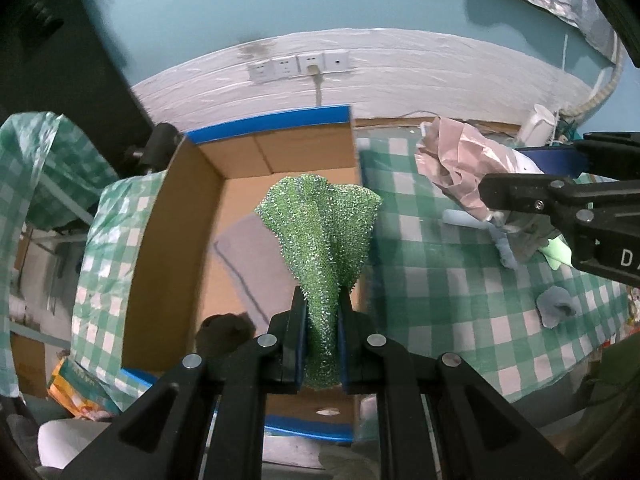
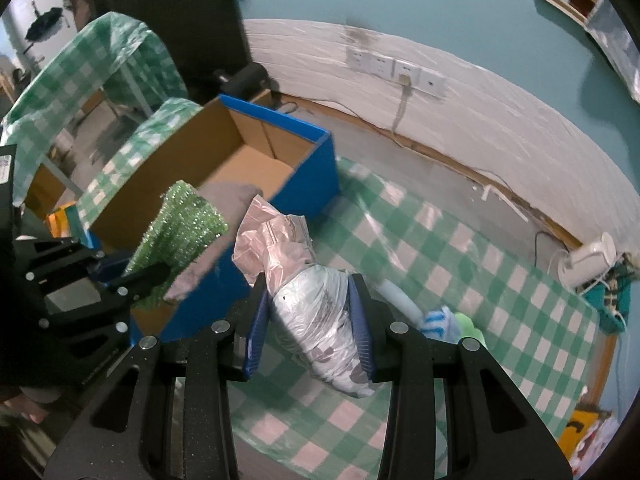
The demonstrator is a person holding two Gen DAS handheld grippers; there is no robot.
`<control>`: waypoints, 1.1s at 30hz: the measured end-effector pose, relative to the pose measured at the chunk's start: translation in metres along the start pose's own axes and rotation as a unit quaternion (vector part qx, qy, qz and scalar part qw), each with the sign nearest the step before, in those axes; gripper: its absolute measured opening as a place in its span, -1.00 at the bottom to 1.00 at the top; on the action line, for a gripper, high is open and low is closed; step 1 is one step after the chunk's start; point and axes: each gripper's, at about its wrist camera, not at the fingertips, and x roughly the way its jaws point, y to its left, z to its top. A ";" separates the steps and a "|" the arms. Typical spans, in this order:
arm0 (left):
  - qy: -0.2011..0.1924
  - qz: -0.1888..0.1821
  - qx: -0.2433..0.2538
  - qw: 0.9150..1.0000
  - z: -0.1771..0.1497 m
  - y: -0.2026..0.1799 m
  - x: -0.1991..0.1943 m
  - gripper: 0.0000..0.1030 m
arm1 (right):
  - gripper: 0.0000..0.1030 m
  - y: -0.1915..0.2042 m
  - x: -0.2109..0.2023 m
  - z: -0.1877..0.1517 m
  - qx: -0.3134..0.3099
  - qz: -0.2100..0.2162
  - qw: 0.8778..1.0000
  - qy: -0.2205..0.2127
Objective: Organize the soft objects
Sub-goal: 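Carry the green sponge in the left tool while the right tool carries the bag bundle to the box, then open the left tool over the box while the right tool drops the bag bundle inside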
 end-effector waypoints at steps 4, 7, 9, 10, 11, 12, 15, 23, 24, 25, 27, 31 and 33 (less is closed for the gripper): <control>-0.001 0.005 -0.016 1.000 -0.005 0.018 0.000 -0.76 | -0.28 0.018 0.004 0.012 -0.014 0.007 1.000 -0.001; 0.003 0.009 -0.026 1.000 -0.008 0.030 0.002 -0.76 | -0.28 0.031 0.008 0.019 -0.024 0.012 1.000 -0.001; 0.004 0.013 -0.033 0.999 -0.010 0.038 0.003 -0.76 | -0.28 0.040 0.011 0.024 -0.031 0.016 0.999 0.001; 0.006 0.016 -0.037 0.999 -0.011 0.043 0.004 -0.76 | -0.28 0.046 0.012 0.026 -0.034 0.019 0.999 0.001; 0.006 0.018 -0.042 0.999 -0.012 0.047 0.004 -0.76 | -0.28 0.050 0.013 0.029 -0.037 0.020 0.999 0.001; 0.007 0.020 -0.045 0.999 -0.013 0.051 0.005 -0.76 | -0.28 0.056 0.015 0.031 -0.041 0.023 0.999 0.002; 0.011 0.024 -0.057 0.998 -0.017 0.063 0.006 -0.76 | -0.28 0.069 0.019 0.038 -0.049 0.028 0.998 0.004; 0.018 0.033 -0.083 0.996 -0.025 0.089 0.012 -0.76 | -0.28 0.092 0.039 0.053 -0.053 0.039 0.998 0.018; 0.021 0.034 -0.088 0.995 -0.026 0.092 0.014 -0.76 | -0.28 0.096 0.043 0.055 -0.054 0.040 0.998 0.021; 0.023 0.035 -0.091 0.995 -0.027 0.095 0.015 -0.76 | -0.28 0.099 0.046 0.056 -0.053 0.043 0.997 0.024; 0.027 0.037 -0.096 0.994 -0.029 0.099 0.017 -0.76 | -0.28 0.103 0.051 0.058 -0.052 0.047 0.997 0.028; 0.032 0.043 -0.107 0.993 -0.031 0.106 0.020 -0.74 | -0.28 0.111 0.062 0.061 -0.050 0.055 0.997 0.037; 0.036 0.046 -0.113 0.992 -0.032 0.109 0.022 -0.69 | -0.23 0.115 0.064 0.063 -0.051 0.058 0.996 0.035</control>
